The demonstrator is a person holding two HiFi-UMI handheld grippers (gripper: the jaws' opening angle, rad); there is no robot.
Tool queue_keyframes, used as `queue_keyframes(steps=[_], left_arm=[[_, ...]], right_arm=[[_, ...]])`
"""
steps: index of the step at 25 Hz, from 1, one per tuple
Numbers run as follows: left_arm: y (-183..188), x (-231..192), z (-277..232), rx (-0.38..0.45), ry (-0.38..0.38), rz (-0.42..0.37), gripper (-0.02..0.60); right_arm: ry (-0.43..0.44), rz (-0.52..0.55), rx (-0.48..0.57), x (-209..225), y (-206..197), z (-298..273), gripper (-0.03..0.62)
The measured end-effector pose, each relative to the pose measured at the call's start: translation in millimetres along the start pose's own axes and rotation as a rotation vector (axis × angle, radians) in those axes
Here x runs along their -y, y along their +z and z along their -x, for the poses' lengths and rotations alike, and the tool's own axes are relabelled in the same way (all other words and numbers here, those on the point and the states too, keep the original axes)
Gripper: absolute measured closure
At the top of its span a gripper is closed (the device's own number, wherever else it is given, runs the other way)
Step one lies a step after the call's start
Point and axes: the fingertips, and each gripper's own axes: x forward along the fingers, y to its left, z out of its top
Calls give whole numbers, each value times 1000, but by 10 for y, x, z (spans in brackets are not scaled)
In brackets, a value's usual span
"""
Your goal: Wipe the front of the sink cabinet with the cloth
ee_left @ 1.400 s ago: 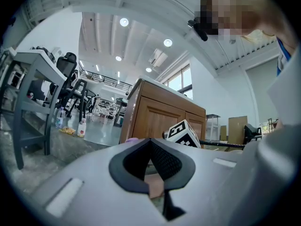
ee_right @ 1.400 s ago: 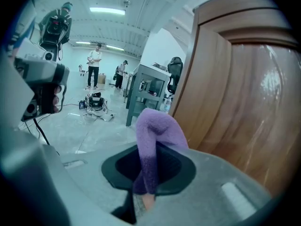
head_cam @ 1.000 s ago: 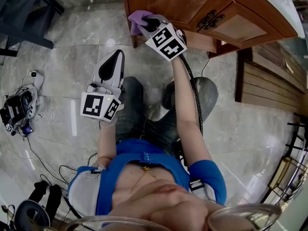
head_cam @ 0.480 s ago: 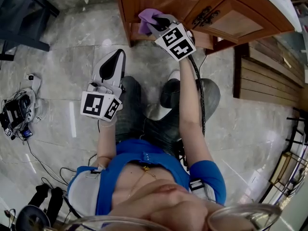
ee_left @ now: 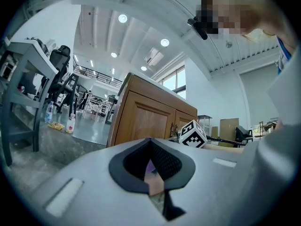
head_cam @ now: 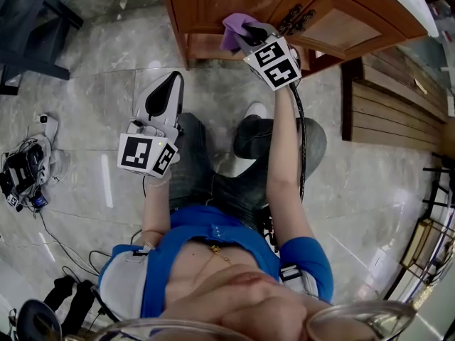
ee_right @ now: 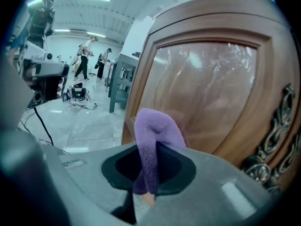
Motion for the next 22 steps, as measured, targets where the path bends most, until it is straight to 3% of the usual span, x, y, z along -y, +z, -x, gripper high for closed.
queue_keyframes(steps=[11,17,22], left_arm=[[10,142,96,5,-4,-26,581],[15,77,283,14,-34,-13,583],[-226,77,358,-32,-105,26,583]], right_arm=[[-79,-47,-45,225,-242,210,536],[-83,-104,31,-39,11,354,536],[-112,-61,105,-314,375,903,536]])
